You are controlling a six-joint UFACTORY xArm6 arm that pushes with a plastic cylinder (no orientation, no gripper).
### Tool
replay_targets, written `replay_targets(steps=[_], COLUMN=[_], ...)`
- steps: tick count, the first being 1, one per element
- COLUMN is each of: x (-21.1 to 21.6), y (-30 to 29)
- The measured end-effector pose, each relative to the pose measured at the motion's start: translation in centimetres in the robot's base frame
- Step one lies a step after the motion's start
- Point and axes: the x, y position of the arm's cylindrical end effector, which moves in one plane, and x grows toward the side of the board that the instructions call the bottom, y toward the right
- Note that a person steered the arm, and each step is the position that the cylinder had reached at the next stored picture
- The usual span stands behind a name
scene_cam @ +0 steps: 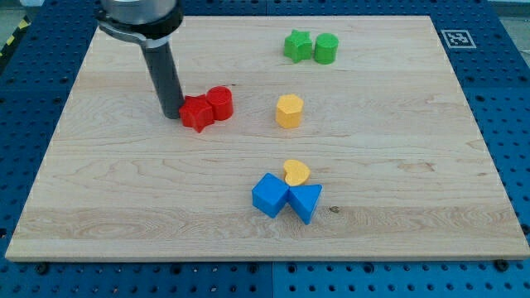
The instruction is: Move the green star closer to the red circle and yellow hexagon
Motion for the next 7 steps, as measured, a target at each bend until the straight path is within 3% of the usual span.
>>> replay_targets(steps=[3,4,5,6,7], x=[0.0,0.0,-3.0,-10.8,-18.5], y=[6.3,5.0,-0.8,-2.2,0.9])
